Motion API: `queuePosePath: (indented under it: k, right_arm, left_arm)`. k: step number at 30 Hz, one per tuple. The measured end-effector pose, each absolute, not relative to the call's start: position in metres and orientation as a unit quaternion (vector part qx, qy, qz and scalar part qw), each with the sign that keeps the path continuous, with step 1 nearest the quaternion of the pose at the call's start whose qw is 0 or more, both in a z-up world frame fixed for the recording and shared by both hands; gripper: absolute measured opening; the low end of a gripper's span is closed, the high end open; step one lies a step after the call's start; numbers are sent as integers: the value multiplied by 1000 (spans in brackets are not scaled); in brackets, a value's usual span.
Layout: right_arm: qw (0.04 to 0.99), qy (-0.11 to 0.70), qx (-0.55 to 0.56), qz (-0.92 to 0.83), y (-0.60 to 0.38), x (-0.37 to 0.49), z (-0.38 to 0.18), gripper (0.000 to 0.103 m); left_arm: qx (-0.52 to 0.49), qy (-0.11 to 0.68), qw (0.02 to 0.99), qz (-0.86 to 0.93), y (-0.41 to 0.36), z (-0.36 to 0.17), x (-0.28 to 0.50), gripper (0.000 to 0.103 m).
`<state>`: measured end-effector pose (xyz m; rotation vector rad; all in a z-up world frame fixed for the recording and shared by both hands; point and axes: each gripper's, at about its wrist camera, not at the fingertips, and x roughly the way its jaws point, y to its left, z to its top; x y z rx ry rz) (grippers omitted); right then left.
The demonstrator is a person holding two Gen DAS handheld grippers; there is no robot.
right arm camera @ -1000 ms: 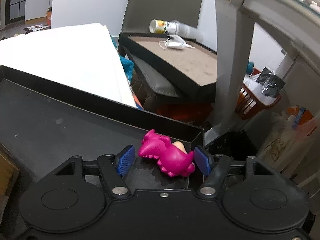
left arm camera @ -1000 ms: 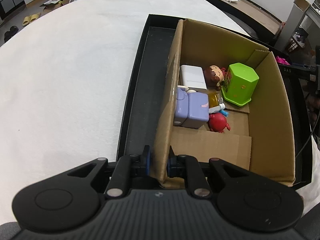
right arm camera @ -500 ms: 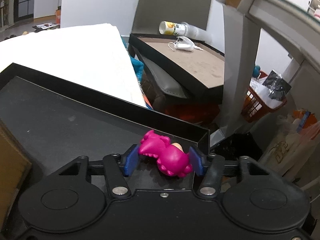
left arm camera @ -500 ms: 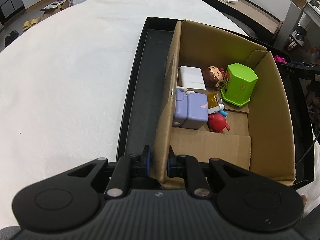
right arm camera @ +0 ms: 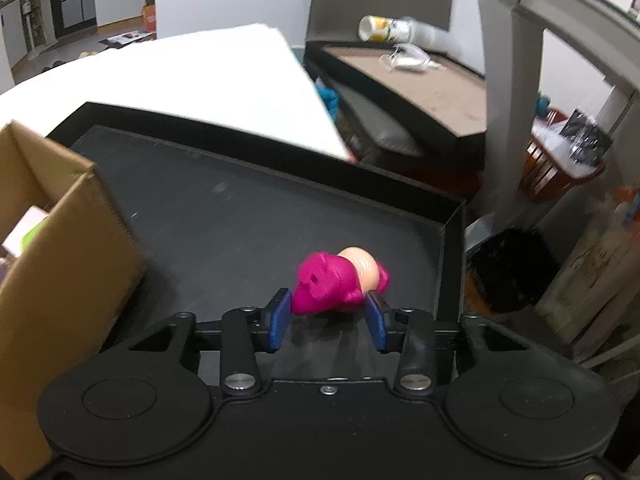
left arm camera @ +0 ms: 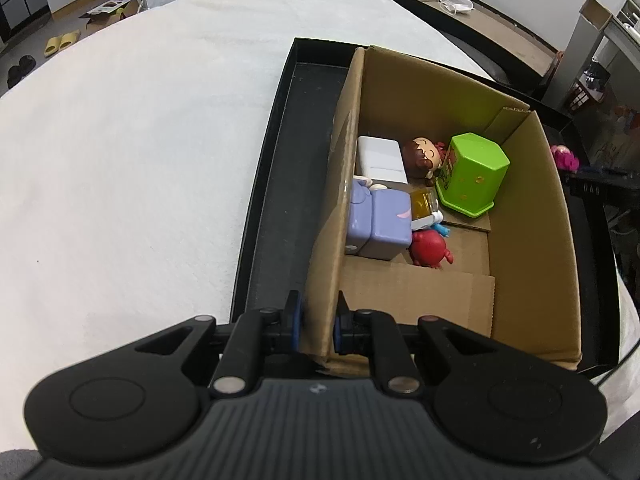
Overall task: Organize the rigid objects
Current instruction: 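Lift the pink plush dinosaur with the right gripper toward the box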
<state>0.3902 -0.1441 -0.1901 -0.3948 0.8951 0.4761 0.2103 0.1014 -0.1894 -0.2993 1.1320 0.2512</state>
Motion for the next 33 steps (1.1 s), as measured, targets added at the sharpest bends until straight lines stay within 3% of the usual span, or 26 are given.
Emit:
queuePosePath:
  k: [7, 16, 24, 25, 26, 33]
  right_arm:
    - [849, 447, -158, 233, -148, 391, -185, 40]
    - [847, 448, -167, 234, -151, 395, -188, 58]
    - [839, 457, -186, 229, -147, 404, -209, 55]
    - [838, 460, -181, 231, -148, 405, -209, 52]
    - [837, 463, -176, 232, -148, 406, -208, 42]
    - [832, 469, -180, 234, -148, 396, -200, 41]
  left_arm:
    - [-140, 528, 829, 117, 102, -187, 208, 14]
    - [-134, 526, 832, 117, 100, -188, 208, 14]
    - [-132, 529, 831, 114, 100, -188, 209, 14]
    - [-133, 529, 830, 115, 101, -188, 209, 14]
    - [-133, 528, 831, 115, 100, -188, 209, 14]
    - [-144, 526, 831, 113, 103, -187, 208, 14]
